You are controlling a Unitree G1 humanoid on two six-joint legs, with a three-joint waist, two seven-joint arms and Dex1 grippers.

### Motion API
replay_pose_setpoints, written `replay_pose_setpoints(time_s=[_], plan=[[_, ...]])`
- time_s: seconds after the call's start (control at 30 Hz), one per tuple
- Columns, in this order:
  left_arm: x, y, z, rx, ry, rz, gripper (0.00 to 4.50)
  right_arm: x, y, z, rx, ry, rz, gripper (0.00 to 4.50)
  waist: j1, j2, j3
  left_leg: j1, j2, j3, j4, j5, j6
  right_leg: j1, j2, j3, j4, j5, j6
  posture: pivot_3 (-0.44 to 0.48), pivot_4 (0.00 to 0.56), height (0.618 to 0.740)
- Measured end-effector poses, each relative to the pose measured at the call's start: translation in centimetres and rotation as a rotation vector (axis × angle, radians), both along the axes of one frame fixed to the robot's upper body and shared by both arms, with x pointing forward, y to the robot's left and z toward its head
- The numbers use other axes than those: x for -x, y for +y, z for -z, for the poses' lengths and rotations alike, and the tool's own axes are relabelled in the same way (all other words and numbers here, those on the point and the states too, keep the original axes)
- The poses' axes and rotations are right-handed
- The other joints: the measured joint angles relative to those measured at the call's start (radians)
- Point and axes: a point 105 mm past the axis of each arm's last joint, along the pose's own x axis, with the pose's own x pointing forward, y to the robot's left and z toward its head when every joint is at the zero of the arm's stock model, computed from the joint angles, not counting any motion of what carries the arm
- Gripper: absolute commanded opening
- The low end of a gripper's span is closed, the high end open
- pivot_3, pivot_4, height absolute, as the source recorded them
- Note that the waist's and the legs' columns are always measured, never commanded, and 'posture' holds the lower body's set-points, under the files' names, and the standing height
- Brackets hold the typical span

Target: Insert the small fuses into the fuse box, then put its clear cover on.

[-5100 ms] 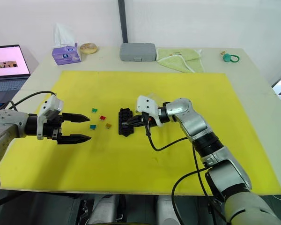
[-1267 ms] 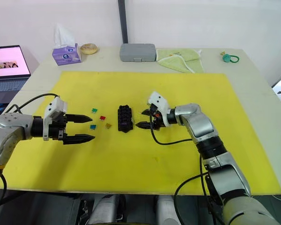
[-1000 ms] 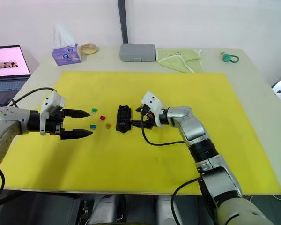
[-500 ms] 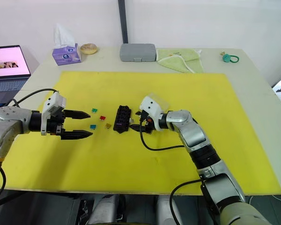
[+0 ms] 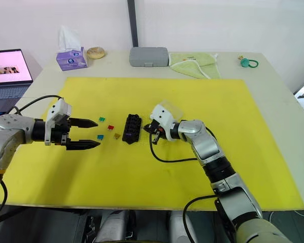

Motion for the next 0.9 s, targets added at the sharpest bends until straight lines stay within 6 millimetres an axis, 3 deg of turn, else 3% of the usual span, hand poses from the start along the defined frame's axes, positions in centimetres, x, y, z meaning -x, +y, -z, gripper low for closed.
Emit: replay_pose_setpoints(time_s=[0.23, 0.43, 0.63, 0.77, 0.9], plan=[[-0.1, -0.1, 0.1, 0.005, -0.001, -0.001, 4.50, 1.0, -1.7, -1.5, -0.083, 0.079, 0.059, 0.09, 0.003, 0.000, 0.000, 0.000, 0.000, -0.001, 0.000, 0.000, 0.000, 0.000, 0.000, 0.000, 0.000, 0.000, 0.000, 0.000, 0.150, 0.737], [-0.1, -0.4, 0.3, 0.016, 0.001, 0.002, 4.50, 3.3, -2.9, -3.2, -0.281, 0.393, 0.088, 0.09, 0.003, 0.000, 0.000, 0.000, 0.000, -0.001, 0.000, 0.000, 0.000, 0.000, 0.000, 0.000, 0.000, 0.000, 0.000, 0.000, 0.150, 0.737], [-0.1, -0.6, 0.5, 0.021, 0.001, 0.006, 4.50, 5.1, -4.8, -2.7, -0.257, 0.664, 0.148, 0.09, 0.003, 0.000, 0.000, 0.000, 0.000, -0.001, 0.000, 0.000, 0.000, 0.000, 0.000, 0.000, 0.000, 0.000, 0.000, 0.000, 0.150, 0.737], [-0.1, -0.6, 0.5, 0.021, -0.001, 0.007, 4.50, 4.3, -4.7, -4.1, -0.265, 0.627, 0.181, 0.09, -0.003, 0.000, 0.000, 0.000, 0.000, -0.001, 0.000, 0.000, 0.000, 0.000, 0.000, 0.000, 0.000, 0.000, 0.000, 0.000, 0.150, 0.737], [-0.1, -0.7, 0.6, 0.017, -0.003, 0.009, 4.50, 2.6, -3.3, -6.7, -0.250, 0.390, 0.137, 0.09, -0.001, 0.000, 0.000, 0.000, 0.000, 0.000, 0.000, 0.000, 0.000, 0.000, 0.000, 0.000, 0.000, 0.000, 0.000, 0.000, 0.150, 0.737]])
